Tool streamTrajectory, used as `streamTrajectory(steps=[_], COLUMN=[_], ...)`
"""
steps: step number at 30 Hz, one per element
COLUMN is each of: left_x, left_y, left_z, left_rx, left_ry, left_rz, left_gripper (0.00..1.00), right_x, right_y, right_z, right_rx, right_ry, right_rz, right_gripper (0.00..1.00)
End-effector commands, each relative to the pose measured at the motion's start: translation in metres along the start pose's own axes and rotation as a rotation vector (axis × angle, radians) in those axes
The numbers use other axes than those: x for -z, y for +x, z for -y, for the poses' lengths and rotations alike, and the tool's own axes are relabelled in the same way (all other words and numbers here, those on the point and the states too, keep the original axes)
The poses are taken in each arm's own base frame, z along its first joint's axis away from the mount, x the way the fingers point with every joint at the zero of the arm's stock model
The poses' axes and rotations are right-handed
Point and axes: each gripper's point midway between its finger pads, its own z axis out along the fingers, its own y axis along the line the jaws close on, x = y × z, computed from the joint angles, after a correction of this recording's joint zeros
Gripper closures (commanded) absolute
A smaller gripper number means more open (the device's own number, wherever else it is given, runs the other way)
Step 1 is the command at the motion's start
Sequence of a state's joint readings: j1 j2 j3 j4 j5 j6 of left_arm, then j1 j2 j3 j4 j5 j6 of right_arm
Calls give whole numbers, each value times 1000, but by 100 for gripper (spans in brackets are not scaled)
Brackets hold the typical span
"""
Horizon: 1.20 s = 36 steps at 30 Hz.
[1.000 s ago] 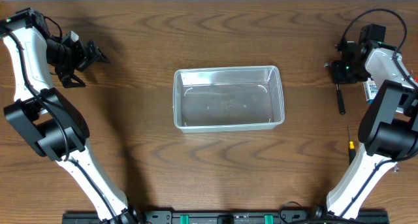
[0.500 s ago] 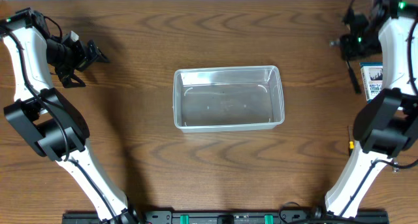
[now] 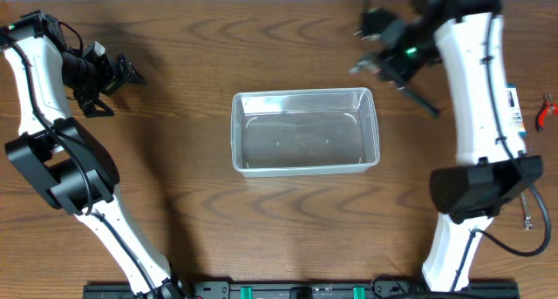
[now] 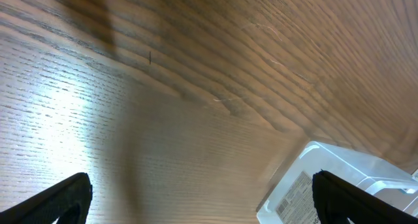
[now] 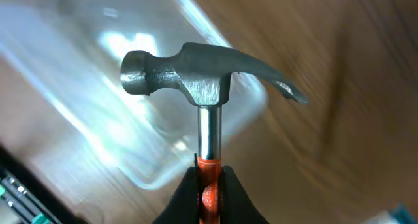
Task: Pack container
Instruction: 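Lift the hammer with the right gripper and carry it left over the box, then lower the hammer into the clear box and open the right gripper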
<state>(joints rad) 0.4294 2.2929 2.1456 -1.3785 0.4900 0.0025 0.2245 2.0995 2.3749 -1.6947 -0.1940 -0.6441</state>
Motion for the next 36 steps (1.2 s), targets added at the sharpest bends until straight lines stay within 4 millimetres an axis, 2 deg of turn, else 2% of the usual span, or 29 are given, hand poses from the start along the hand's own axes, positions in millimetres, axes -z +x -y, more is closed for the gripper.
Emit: streamTrajectory(steps=[1,7,12,16,23,36], left_x=[15,15,15,15,15,15], left_y=[-3,-3,-3,-3,-3,-3], left_z=[4,4,4,4,4,4], left_rx=[-14,-14,-14,-14,-14,-14], left_ry=[-2,-2,-2,-2,-2,-2], left_rz=[43,43,43,43,43,43], left_gripper=[2,2,2,2,2,2], right_x=[7,-9,-21,-36,-73,-124], right_y=[-23,-43,-53,-59,-58,-30], right_z=[-39,-96,-122,-127,-122,-127], right_rx=[164,427,593,650,645,622], right_ry=[-41,-87,-104,-106,-121,-201], right_rz=[54,27,27,30,11,-68], right_gripper=[98,94,90,90,91,90])
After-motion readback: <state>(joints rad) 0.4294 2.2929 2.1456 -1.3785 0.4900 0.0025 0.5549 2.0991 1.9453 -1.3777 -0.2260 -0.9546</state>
